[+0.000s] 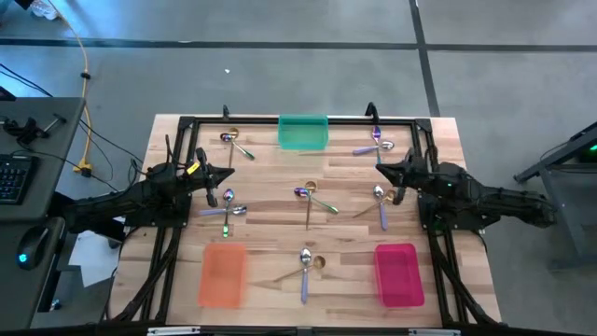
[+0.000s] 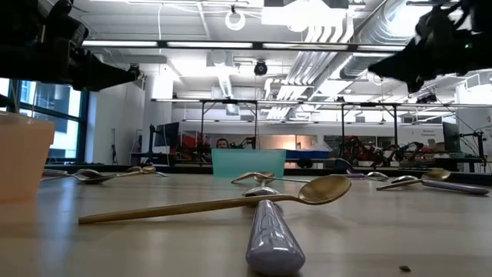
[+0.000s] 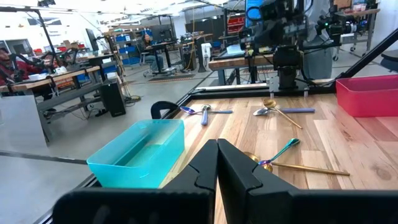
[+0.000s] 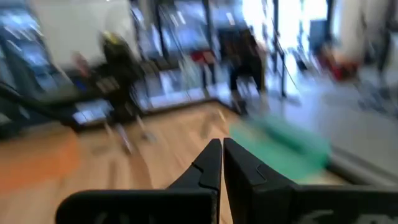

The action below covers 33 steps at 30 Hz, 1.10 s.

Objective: Sort silverware by color (type)
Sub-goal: Put the gold spoon into the pink bin

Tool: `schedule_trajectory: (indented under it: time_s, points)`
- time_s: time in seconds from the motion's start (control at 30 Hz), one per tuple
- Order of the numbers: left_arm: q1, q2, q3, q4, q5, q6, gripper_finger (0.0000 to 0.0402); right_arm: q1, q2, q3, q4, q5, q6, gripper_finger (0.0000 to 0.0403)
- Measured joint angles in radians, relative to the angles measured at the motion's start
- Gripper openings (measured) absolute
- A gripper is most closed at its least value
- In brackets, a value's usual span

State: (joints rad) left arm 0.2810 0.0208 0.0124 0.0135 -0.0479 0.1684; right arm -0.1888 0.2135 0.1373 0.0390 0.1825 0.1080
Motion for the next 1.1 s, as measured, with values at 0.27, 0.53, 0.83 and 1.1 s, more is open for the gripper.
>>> schedule_trajectory:
  time_s: [0.27,0.53,0.83,1.1]
  points:
    - [0.000,0.000,0.000,0.000,0.000,0.000,0.0000,0.020,0.301,0.096,-0.146,0.109,0.101,0.0035]
    - [0.000,0.000,0.000,0.000,0.000,0.000,0.0000,0.020,0.563,0.172,-0.134,0.082,0.169,0.0118]
    - [0.000,0.000,0.000,0.000,0.000,0.000,0.0000,0.073,0.865,0.219,0.082,0.010,0.231,0.0142]
    - [0.000,0.000,0.000,0.000,0.000,0.000,0.0000,0.164,1.039,0.386,-0.110,0.012,0.207,0.0142]
